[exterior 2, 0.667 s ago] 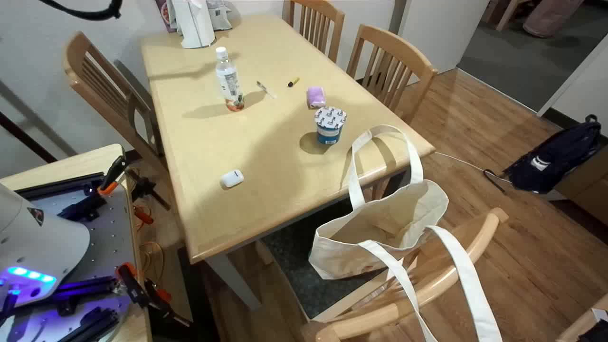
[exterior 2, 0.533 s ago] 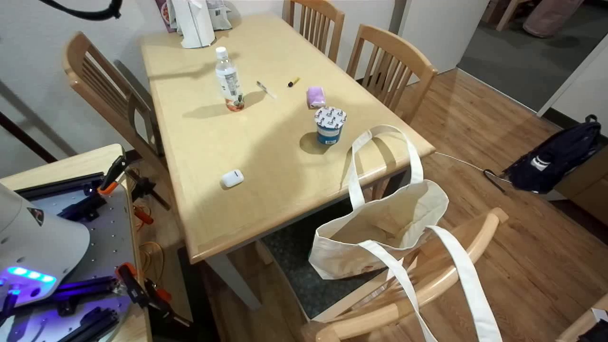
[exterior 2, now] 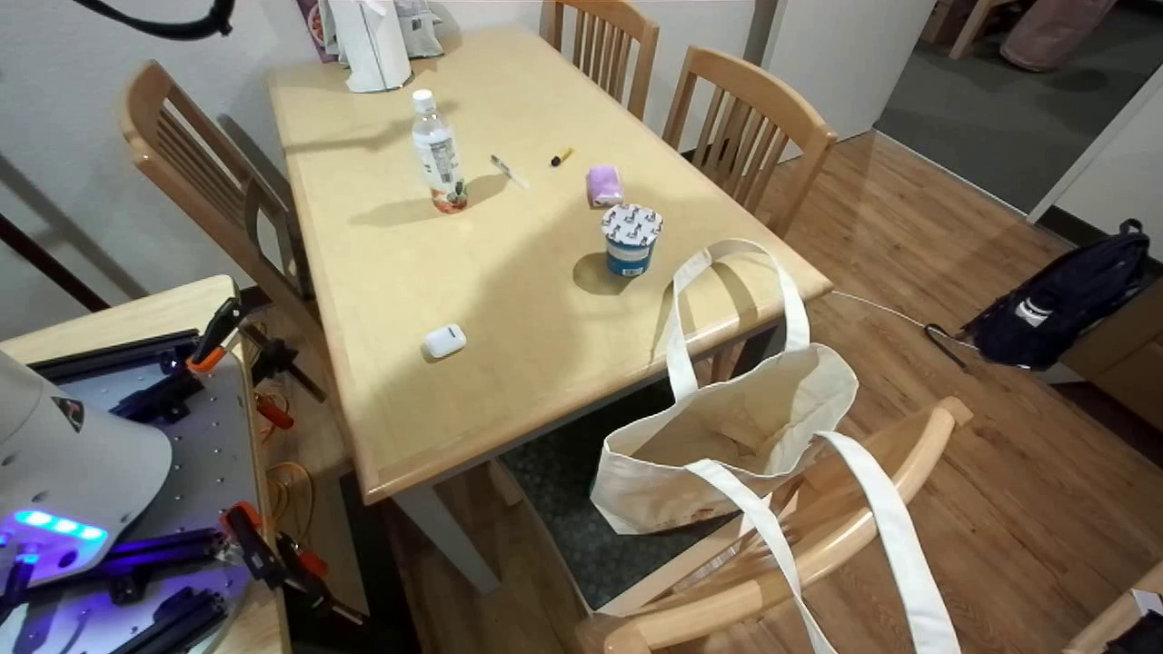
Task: Put the bottle in the bag
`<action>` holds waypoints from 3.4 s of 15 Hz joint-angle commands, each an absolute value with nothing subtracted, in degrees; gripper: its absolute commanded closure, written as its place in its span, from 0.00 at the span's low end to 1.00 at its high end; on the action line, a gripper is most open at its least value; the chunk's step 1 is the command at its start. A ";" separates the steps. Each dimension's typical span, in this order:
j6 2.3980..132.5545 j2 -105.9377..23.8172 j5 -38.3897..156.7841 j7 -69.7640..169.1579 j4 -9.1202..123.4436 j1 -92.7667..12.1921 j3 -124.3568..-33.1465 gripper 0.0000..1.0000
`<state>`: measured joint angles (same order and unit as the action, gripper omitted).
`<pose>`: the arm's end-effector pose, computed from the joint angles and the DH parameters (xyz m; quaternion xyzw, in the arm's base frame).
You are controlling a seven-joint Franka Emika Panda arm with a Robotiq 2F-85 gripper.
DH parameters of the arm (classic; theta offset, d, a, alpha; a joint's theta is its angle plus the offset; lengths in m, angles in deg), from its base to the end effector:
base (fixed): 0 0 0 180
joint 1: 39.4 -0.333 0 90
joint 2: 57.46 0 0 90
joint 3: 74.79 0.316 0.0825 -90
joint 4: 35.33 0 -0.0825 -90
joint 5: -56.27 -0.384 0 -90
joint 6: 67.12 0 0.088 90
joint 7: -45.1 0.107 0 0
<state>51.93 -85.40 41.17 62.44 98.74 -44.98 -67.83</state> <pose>0.4134 0.1113 0.5381 -0.9847 0.0958 -0.0845 0.1182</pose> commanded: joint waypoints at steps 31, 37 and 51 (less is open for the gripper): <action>47.60 -63.41 64.33 39.99 79.16 -56.77 -54.90 0.00; 46.97 -60.36 63.34 40.50 78.15 -57.35 -54.82 0.00; 43.76 -47.94 42.09 68.79 69.07 -60.10 -54.57 0.00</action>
